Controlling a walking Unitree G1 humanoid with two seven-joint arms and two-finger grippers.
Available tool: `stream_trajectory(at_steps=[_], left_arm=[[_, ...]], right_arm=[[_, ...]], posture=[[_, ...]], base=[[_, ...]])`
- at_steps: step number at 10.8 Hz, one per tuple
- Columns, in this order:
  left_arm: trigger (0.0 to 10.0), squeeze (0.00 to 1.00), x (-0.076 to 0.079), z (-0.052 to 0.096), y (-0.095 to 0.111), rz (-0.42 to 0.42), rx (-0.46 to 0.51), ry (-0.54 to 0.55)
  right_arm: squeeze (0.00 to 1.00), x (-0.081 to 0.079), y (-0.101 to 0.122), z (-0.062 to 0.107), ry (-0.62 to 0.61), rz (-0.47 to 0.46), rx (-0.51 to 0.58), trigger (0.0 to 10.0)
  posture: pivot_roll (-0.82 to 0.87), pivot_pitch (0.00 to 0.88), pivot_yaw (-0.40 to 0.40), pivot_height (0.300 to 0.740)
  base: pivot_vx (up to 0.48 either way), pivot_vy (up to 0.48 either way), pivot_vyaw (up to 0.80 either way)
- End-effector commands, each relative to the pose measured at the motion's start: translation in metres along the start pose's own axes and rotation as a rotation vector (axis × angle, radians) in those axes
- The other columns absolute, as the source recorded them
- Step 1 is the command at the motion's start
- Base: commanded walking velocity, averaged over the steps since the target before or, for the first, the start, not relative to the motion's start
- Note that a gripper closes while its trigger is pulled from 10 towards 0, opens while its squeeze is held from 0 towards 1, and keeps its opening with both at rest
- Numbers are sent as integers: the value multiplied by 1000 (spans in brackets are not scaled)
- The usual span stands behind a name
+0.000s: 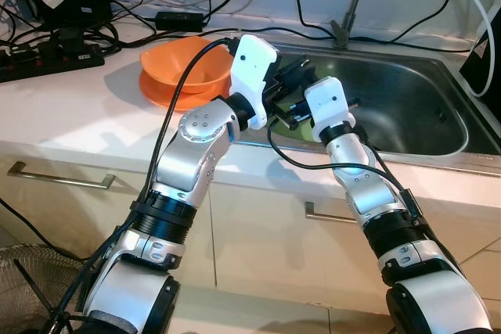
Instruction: Kitchen organization
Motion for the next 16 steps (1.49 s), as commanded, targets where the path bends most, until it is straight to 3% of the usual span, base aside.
stream_trajectory(at_steps=[1,6,8,9,10,11,12,13,14,16], left_arm=[[10000,1000,-10,1,5,-3,16,53],[10000,1000,-14,8,11,42,53,64],[10000,1000,-15,16,13,65,71,71],[10000,0,-16,21,10,69,64,80],[10000,0,-19,28,1,78,27,108],[10000,0,-19,35,-7,84,-3,119],[10000,0,-18,44,-16,73,-54,128],[10000,0,-13,56,-32,70,-140,121],[10000,0,-7,60,-39,71,-180,103],[10000,0,15,68,-59,113,-284,48]], right_arm=[[0,10,5,-2,-33,-6,22,0],[0,13,0,-3,-51,-12,0,0],[0,22,1,-6,-76,-10,-9,0],[0,27,2,-9,-90,-5,-14,0],[0,34,2,-12,-116,-11,-24,0],[0,42,2,-14,-149,-33,-41,9490],[0,47,3,-18,-171,-75,-56,10000],[0,47,3,-22,-179,-168,-81,10000],[0,46,-2,-23,-185,-204,-117,10000],[0,36,-17,-23,-191,-322,-220,10000]], posture=[[190,12,-21,740],[205,0,-29,740],[208,0,-32,740],[209,0,-31,740],[210,0,-34,740],[215,7,-38,740],[220,9,-44,740],[224,15,-50,740],[231,19,-56,740],[244,32,-65,740]], base=[[0,0,0],[0,0,0],[0,0,0],[0,0,0],[0,0,0],[0,0,0],[0,0,0],[0,0,0],[0,0,0],[0,0,0]])
Point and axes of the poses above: a point about 5 cm out from each wrist's last joint towards the gripper, its own z axis pointing back from the gripper into the wrist, its own y axis along the axis of the wrist's last joint, x = y × z, the point moved 1 cm from there along -z, pointing out of the wrist towards the gripper, and after that the axes turned 12 degrees about -z, right-handed, at the moved point
